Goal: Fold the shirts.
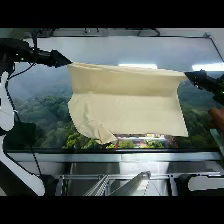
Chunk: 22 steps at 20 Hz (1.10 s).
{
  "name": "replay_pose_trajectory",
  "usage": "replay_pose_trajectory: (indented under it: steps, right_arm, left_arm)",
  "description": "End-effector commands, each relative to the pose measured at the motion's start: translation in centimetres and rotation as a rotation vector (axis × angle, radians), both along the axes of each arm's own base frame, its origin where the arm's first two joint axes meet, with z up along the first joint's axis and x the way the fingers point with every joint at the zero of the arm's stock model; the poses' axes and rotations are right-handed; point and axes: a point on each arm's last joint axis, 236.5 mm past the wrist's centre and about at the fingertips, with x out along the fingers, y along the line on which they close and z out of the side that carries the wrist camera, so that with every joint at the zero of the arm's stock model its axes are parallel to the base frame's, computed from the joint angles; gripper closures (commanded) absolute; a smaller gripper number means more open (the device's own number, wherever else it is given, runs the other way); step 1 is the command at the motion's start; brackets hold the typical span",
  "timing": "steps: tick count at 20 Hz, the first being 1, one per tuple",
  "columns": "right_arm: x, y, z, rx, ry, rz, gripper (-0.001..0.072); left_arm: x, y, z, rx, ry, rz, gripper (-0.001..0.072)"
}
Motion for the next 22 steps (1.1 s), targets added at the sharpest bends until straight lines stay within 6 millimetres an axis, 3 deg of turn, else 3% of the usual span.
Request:
replay_pose_trajectory:
  steps: [1,3,5,8,9,12,14,15,16,18,20,22]
  right_arm:
    - [-0.5,2.2,5.0,0.039,-0.138,0.100,0.0693]
    - [-2.6,4.2,10.1,0.020,-0.241,0.181,0.0693]
    - [-5.2,6.0,15.3,-0.055,-0.335,0.231,0.0693]
    - [-11.6,9.8,24.0,-0.223,-0.515,0.298,0.0693]
    - [-13.9,10.8,27.1,-0.287,-0.589,0.285,0.0693]
    - [-21.6,11.4,37.1,-0.514,-0.837,0.049,0.0693]
    - [-26.7,10.7,42.6,-0.627,-0.977,-0.188,0.0694]
    - [-28.9,10.3,44.6,-0.664,-1.028,-0.286,0.0694]
    - [-30.6,10.2,46.2,-0.700,-1.068,-0.362,0.0695]
    - [-31.5,10.0,47.7,-0.753,-1.082,-0.404,0.0694]
    - [-29.3,9.7,46.9,-0.677,-1.021,-0.333,0.0694]
    - [-24.9,8.6,43.4,-0.508,-0.859,-0.208,0.0694]
  left_arm:
    - [-1.3,-0.5,6.8,-0.166,-0.076,-0.030,0.0684]
    - [-4.4,-1.2,10.5,-0.176,-0.104,-0.073,0.0684]
    - [-9.0,-2.1,13.8,-0.154,-0.129,-0.163,0.0684]
    - [-16.9,-4.3,20.0,-0.110,-0.247,-0.310,0.0684]
    - [-20.0,-5.5,23.4,-0.128,-0.332,-0.359,0.0683]
    - [-29.5,-7.4,32.3,-0.074,-0.613,-0.442,0.0683]
    - [-34.3,-7.5,36.3,0.022,-0.798,-0.408,0.0683]
    - [-35.7,-7.2,37.4,0.070,-0.862,-0.368,0.0683]
    - [-36.1,-6.7,38.0,0.106,-0.895,-0.317,0.0683]
    - [-34.4,-4.3,38.5,0.138,-0.891,-0.151,0.0683]
    - [-30.8,-0.6,37.3,0.127,-0.788,0.016,0.0682]
    - [-26.7,3.1,34.7,0.083,-0.623,0.131,0.0682]
